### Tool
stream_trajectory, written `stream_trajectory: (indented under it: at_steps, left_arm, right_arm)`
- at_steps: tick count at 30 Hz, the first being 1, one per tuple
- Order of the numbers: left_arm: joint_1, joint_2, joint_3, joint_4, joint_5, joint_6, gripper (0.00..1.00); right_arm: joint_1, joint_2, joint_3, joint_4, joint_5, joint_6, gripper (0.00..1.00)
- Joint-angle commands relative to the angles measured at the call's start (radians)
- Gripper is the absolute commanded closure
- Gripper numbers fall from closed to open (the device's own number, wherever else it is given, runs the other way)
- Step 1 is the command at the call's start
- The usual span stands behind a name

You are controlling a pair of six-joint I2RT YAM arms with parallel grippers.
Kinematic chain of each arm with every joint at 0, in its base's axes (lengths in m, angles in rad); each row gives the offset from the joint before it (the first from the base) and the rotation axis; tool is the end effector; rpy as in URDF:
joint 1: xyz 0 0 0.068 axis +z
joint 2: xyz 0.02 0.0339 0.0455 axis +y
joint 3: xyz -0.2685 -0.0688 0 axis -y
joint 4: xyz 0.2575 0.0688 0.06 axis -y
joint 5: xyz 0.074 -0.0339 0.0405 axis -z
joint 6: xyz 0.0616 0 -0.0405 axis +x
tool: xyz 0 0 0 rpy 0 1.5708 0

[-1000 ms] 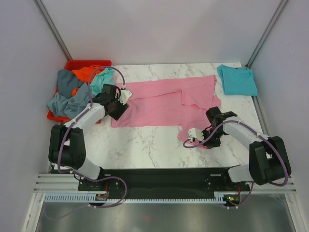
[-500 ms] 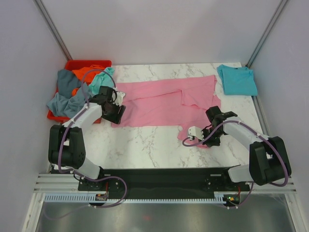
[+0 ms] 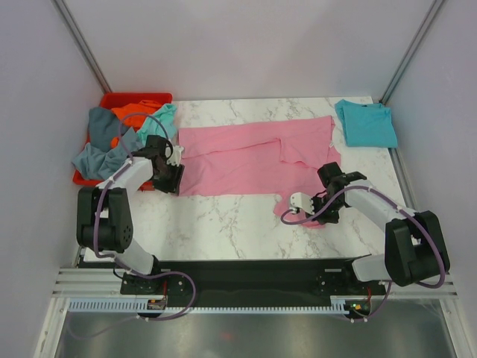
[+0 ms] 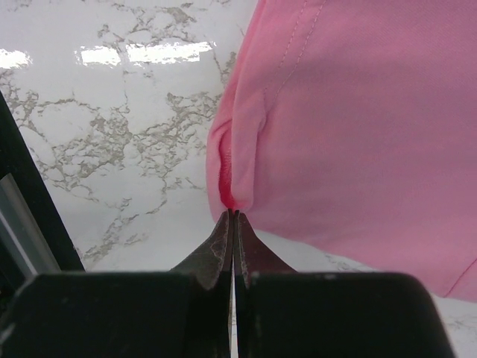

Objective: Fold and stack the t-shirts
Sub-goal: Fold the tshirt

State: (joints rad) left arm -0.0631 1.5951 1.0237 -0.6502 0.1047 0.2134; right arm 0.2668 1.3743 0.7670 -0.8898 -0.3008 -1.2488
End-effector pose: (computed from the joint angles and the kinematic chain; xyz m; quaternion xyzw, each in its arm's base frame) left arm 0.3208 -0.0267 0.1660 0.1445 0.9728 -0.0384 0.1769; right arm 0.2104 0.0764 0.1467 -0.6831 0.7139 0.1149 0.1027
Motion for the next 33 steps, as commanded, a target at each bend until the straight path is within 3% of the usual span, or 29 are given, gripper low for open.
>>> stream_trajectory:
  at_steps: [1, 11, 25, 28, 33]
  left_arm:
    - [0.002, 0.037, 0.021, -0.006, 0.043, -0.034, 0.49]
    - [0.002, 0.092, 0.045, 0.001, 0.056, -0.042, 0.55]
    - [0.002, 0.095, 0.084, -0.005, 0.039, -0.043, 0.57]
    - [0.002, 0.094, 0.081, -0.005, 0.053, -0.036, 0.82]
    - [0.002, 0.083, 0.075, -0.009, 0.07, -0.034, 0.98]
  right_arm:
    - [0.008, 0.0, 0.032, 0.014, -0.014, 0.009, 1.0]
    - [0.006, -0.02, 0.015, 0.02, -0.009, 0.02, 1.0]
    - [0.006, -0.024, 0.008, 0.034, -0.011, 0.038, 1.0]
    - [0.005, -0.023, 0.008, 0.04, -0.012, 0.043, 1.0]
    - [0.008, -0.021, 0.008, 0.048, -0.012, 0.057, 1.0]
